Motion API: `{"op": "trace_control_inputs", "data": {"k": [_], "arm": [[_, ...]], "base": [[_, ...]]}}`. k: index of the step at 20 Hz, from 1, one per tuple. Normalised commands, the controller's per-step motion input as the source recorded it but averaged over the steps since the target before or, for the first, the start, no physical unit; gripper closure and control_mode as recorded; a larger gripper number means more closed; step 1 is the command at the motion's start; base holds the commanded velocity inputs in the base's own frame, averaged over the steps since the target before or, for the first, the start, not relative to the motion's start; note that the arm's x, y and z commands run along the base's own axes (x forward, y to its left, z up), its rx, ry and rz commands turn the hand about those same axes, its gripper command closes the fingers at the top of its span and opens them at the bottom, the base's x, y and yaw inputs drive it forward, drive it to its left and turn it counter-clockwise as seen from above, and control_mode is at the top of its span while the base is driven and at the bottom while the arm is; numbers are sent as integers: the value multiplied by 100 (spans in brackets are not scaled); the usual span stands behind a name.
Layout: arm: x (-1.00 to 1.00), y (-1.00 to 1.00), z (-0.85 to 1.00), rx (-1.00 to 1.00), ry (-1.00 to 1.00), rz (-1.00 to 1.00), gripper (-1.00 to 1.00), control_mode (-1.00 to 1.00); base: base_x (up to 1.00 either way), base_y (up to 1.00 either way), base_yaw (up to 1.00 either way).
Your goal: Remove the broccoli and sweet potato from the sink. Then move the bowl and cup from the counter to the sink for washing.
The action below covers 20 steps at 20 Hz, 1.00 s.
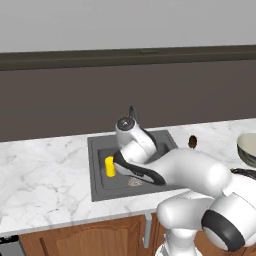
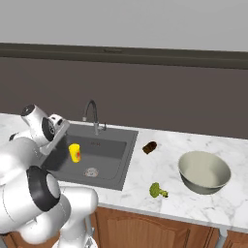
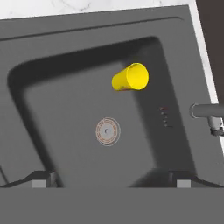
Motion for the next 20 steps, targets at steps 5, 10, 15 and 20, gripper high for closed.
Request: {"op": "trace_control_inputs", "data": {"k": [5,10,15,20], "arm": [[-25,-12,24,7,0,-19,-100,-100],[-31,-14,16,8,0,-25,-100,-100],[-32,-19,13,11,0,-28,-100,-100],[-23,-24,17,4,0,-21,-100,-100]], "base": [[0,0,0],[0,0,0],[0,0,0],[0,0,0]]}}
